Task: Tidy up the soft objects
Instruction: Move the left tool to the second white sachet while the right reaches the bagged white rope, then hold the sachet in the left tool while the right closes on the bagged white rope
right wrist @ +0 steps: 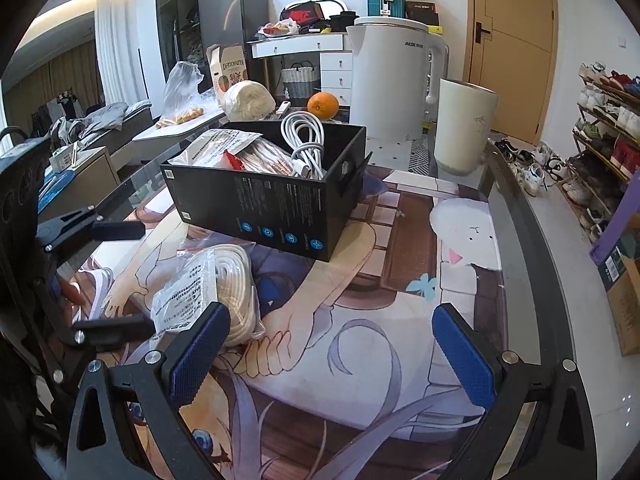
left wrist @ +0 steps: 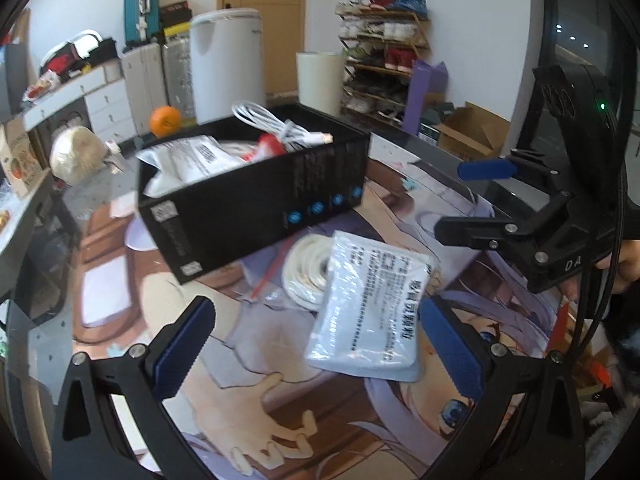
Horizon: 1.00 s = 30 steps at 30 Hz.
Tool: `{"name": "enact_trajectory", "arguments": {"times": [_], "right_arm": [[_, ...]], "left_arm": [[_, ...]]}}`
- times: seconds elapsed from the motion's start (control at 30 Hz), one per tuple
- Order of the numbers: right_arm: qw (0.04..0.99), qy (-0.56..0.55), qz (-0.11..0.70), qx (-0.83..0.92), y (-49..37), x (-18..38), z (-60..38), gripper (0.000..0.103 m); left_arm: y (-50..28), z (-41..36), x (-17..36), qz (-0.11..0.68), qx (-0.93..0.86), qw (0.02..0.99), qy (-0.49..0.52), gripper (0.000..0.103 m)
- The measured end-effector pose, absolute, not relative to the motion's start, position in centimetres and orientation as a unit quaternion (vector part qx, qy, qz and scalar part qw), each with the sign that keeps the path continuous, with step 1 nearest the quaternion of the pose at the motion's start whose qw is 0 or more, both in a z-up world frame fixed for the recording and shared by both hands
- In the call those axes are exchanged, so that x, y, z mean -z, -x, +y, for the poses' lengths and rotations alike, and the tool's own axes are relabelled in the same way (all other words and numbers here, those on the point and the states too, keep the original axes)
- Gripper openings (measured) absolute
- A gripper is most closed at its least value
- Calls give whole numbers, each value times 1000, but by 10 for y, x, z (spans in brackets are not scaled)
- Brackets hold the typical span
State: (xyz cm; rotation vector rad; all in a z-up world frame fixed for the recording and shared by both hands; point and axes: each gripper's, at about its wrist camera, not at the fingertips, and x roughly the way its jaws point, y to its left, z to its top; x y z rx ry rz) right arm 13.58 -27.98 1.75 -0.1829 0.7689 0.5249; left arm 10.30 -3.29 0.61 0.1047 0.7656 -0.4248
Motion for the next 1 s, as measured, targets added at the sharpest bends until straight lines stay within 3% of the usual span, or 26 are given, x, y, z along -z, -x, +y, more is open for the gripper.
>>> {"name": "enact_trajectory", "arguments": {"times": [0.5,0.67,0.77,0.8,1.0], "right_arm": [[889,94,369,-252,-138,-14,-277,103],[890,94,370,-250,-139,-15,-277,103],[891,94,368,-249,-138,-16,-278,103],[891,94,368,-249,-138,-16,-278,103],[891,94,368,-249,-138,-16,-278,103]], "left_arm": [[-105,-53,2,391,223,888,-98,101],[-108,-50,5,401,225,883,-91,84],[-109,-47,6,405,229,881,-82,68],[-107,-46,5,400,231,883,-82,58],[-97,-41,1,387,229,890,-73,53]]}}
